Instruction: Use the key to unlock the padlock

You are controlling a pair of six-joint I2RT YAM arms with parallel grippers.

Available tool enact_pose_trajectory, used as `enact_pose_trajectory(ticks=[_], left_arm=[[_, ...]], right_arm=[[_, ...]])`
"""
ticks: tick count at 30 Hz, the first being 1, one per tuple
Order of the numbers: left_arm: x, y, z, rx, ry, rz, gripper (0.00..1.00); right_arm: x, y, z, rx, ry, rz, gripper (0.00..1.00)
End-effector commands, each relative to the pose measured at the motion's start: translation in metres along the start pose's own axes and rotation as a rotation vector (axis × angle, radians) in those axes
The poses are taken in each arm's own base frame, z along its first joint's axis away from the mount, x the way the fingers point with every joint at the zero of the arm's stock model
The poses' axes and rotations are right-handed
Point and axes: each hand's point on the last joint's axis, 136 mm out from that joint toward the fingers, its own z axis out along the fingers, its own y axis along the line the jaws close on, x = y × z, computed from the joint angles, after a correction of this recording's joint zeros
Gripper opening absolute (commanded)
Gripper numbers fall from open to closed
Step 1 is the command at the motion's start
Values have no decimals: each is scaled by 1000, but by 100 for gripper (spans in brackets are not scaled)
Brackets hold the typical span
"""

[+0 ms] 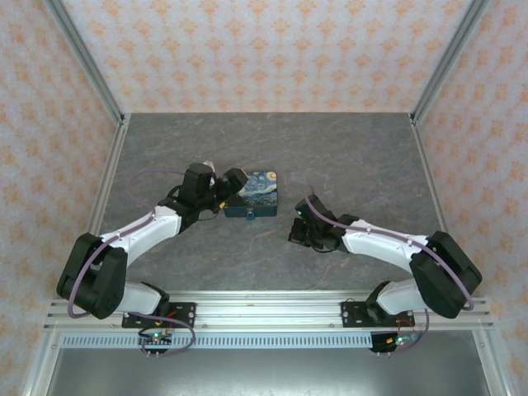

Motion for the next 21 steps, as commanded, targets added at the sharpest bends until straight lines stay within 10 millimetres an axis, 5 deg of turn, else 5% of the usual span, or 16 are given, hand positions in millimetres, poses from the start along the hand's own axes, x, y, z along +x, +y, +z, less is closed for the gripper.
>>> enact_pose_trajectory(ticks=[1, 14, 21], left_arm=[[-2, -3, -3, 24, -7, 0, 100], [-1, -4, -2, 24, -1, 0, 100], [-1, -2, 0, 18, 0, -9, 100]], right_arm=[[-1, 2, -2, -27, -8, -33, 0], [-1, -4, -3, -17, -14, -29, 0], [3, -11, 28, 56, 52, -29, 0]])
